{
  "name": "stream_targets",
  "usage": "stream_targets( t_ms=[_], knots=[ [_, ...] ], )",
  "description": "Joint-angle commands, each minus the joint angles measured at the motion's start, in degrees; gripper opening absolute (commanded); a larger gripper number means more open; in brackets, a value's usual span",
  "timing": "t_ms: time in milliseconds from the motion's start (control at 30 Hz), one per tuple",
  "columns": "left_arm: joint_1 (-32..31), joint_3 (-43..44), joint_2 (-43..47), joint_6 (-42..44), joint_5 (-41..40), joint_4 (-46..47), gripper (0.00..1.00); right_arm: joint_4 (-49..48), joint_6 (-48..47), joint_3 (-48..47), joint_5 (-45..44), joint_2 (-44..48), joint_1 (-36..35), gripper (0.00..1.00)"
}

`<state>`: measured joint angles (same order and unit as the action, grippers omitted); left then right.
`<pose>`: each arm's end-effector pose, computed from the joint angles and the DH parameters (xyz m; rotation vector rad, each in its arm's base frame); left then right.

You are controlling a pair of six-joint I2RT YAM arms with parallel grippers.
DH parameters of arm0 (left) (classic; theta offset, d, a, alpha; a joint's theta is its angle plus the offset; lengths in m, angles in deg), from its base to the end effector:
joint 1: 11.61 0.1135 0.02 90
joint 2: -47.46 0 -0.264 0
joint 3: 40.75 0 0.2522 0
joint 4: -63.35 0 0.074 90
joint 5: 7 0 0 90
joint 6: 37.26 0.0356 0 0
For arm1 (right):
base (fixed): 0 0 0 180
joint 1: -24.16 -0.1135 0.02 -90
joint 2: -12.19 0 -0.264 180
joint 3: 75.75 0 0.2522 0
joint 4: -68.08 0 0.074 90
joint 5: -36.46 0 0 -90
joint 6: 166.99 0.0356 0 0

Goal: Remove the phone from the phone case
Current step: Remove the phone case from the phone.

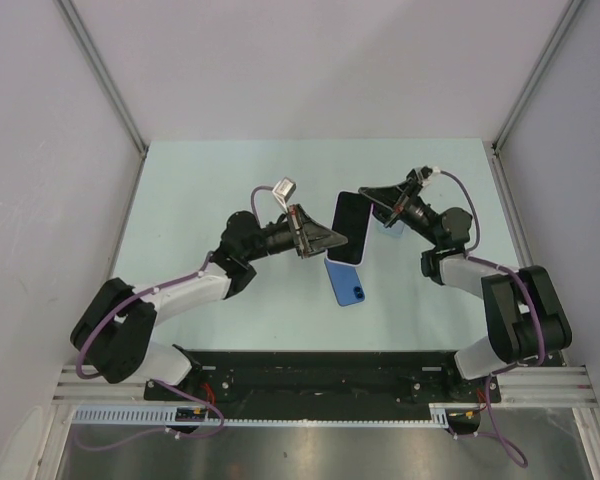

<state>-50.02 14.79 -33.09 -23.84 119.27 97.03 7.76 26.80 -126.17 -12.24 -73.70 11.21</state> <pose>0.2273 -0.2071 0.2828 0.0572 1.8357 -1.9867 0.2851 0.0897 0.2728 0.4087 1.5377 2.0971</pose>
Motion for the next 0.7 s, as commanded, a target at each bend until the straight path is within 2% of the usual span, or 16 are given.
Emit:
stream_targets(
  t_ms=[0,33,133,333,667],
  knots=[
    [0.8,-0.2,3.2,2.7,1.0,4.2,0.0,-14.7,10.7,2.0,-5.3,-0.9,-2.2,0.0],
    [0.7,0.0,3.5,3.7,1.0,3.3,0.0,-16.1,15.2,2.5,-8.3,-1.8,-2.9,0.0],
    [1.0,0.8,4.3,9.0,0.8,0.9,0.0,-17.5,20.0,3.3,-14.2,-1.9,-6.6,0.0],
    [1.5,0.3,5.5,12.4,2.1,3.9,0.0,-17.6,23.8,2.6,-24.1,-0.7,-13.6,0.0],
    [2.0,-0.3,2.8,5.8,4.0,15.0,0.0,-17.6,24.5,-3.7,-28.3,-2.3,-20.4,0.0]
  ],
)
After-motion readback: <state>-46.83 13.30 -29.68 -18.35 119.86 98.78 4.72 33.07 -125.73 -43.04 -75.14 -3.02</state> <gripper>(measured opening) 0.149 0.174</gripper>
